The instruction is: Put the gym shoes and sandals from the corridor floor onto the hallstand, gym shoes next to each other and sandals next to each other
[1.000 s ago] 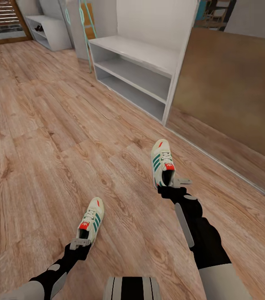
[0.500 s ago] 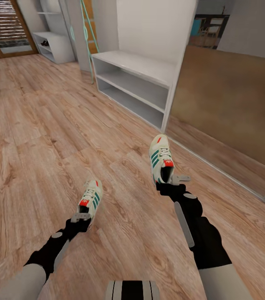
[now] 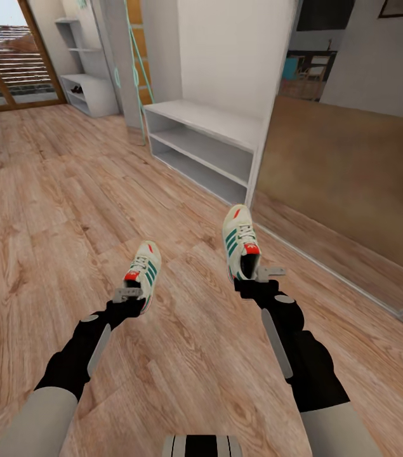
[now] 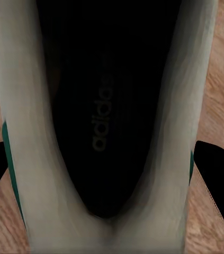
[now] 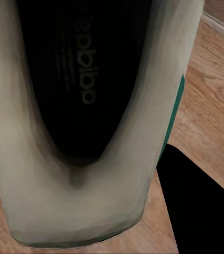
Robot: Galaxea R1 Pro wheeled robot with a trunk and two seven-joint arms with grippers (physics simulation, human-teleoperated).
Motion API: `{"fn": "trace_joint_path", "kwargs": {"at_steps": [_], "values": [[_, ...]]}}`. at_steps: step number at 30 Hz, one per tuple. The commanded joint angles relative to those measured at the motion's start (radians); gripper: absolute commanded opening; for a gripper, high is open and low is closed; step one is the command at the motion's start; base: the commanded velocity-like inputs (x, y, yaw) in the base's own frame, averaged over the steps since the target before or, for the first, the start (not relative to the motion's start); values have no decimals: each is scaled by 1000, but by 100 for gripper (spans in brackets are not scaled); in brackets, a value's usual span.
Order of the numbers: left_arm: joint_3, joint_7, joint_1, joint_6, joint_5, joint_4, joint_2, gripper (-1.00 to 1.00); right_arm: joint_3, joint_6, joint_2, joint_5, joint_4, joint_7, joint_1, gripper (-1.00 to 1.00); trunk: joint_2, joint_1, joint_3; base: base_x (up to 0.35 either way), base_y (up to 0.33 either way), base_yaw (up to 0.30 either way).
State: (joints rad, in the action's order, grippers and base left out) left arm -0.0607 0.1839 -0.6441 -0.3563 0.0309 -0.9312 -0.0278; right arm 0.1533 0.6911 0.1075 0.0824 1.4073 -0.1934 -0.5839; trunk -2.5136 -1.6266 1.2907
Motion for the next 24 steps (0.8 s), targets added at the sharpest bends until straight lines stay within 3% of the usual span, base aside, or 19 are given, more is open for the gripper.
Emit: {"fn": "trace_joint_path", "kwargs": {"at_steps": [1,10,24], "values": [[-2,5,0,-7,2,-1,0,-100,1,4,0,10,1,-9,-1,-100,0,1,-5,0,0,0],[-2,5,1,-53,5,0,0,-100,-1,4,-2,10,1,-9,-1,-100,2,5,-54,0,0,0],[-2,5,1,-58,6,0,0,-100,-1,2,-3,10,1,-8,-1,-100,5,11,-131,0,0,0]]}}
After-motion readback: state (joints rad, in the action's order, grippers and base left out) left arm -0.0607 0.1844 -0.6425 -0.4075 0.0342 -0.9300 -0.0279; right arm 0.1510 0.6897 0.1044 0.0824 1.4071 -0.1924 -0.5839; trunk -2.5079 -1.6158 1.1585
